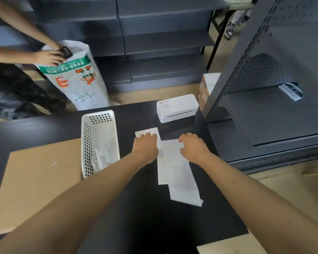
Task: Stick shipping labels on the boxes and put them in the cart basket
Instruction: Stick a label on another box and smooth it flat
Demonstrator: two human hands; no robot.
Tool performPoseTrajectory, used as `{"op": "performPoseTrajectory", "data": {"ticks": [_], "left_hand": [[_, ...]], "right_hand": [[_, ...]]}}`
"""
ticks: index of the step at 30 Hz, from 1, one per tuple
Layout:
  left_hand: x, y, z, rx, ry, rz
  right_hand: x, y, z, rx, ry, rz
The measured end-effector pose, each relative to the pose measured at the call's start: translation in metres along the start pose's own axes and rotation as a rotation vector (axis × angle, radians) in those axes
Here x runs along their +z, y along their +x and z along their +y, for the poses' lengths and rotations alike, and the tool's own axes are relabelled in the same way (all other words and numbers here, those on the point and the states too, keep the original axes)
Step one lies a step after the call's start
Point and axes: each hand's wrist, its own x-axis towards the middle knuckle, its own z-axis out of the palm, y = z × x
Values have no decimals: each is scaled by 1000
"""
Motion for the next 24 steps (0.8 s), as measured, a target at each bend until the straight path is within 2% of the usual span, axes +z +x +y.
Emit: {"op": "performPoseTrajectory", "data": {"ticks": [8, 12, 18, 24], "left_hand": [[17, 33, 25, -65, -25, -62], [23, 40, 32, -69, -72, -52], [23, 40, 37, -68, -75, 0], [0, 26, 36, -63, -182, 136]], "right_hand": [[17, 40, 13, -100, 42, -6], [19, 51, 21, -132, 111, 69], [13, 47, 41, -45, 181, 115], [3, 32, 62, 104, 226, 128]]}}
